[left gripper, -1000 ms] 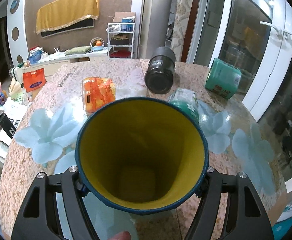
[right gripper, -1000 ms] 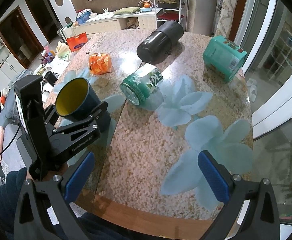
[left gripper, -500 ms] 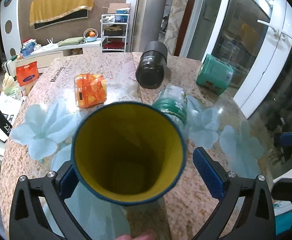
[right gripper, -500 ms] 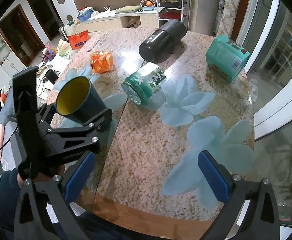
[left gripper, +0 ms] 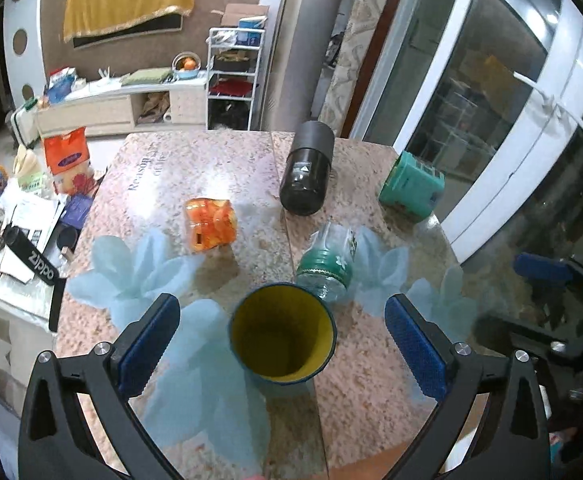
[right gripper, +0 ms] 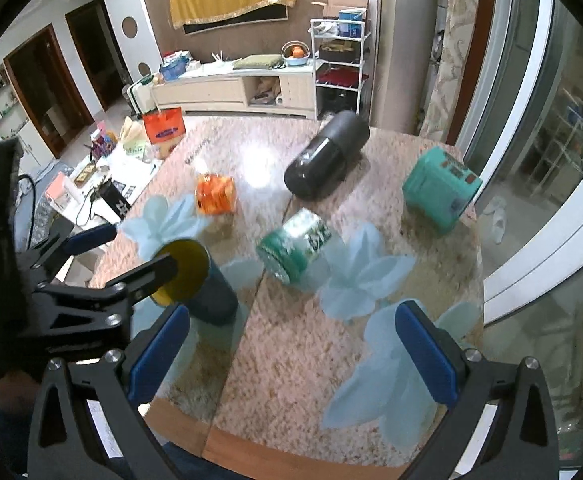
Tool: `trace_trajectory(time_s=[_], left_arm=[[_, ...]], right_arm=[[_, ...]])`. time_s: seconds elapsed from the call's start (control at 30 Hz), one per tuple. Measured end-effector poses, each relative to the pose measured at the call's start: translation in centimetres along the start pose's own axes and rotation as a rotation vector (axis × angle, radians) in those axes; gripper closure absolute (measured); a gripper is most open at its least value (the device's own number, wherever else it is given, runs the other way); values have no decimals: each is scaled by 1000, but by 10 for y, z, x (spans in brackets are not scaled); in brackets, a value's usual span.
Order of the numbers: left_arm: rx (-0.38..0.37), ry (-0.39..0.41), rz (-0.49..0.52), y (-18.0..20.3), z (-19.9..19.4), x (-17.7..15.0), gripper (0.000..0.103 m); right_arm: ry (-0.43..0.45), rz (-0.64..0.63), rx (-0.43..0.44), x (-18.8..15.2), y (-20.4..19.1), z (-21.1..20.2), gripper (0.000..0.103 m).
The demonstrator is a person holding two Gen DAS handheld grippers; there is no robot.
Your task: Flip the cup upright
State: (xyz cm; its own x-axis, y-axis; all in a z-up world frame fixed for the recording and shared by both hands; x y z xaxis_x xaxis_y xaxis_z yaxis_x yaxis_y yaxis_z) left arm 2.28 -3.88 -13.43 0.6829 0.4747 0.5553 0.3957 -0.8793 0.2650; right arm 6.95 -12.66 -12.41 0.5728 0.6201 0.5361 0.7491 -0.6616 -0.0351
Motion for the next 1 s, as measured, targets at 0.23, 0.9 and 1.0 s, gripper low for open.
trace_trajectory(time_s=[0.23,0.9,1.0], left_arm=[[17,-53,22,-17,-22,28,0],[-15,-93,198,-64,-55,50,0],[-17,-94,206,-67,-56,47,0]], right_arm=[[12,58,-25,24,-5,-2,0],[9,229,-93,33,-58,-7,0],[9,236,-105,32,-59,-5,0]])
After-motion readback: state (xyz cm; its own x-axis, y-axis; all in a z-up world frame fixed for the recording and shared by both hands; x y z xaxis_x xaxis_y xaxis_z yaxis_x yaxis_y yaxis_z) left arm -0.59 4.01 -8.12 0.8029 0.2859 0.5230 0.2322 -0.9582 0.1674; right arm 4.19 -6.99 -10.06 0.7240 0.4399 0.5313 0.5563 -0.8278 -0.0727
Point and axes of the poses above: each gripper's, at about its wrist camera, not at the fingertips, and z roughly the way its jaws point, y to its right, x to its top, the point moved 10 cm from there along z, roughly the way its jaws point, and after that the axes turned 10 degrees about -z, right-handed, at the moved point
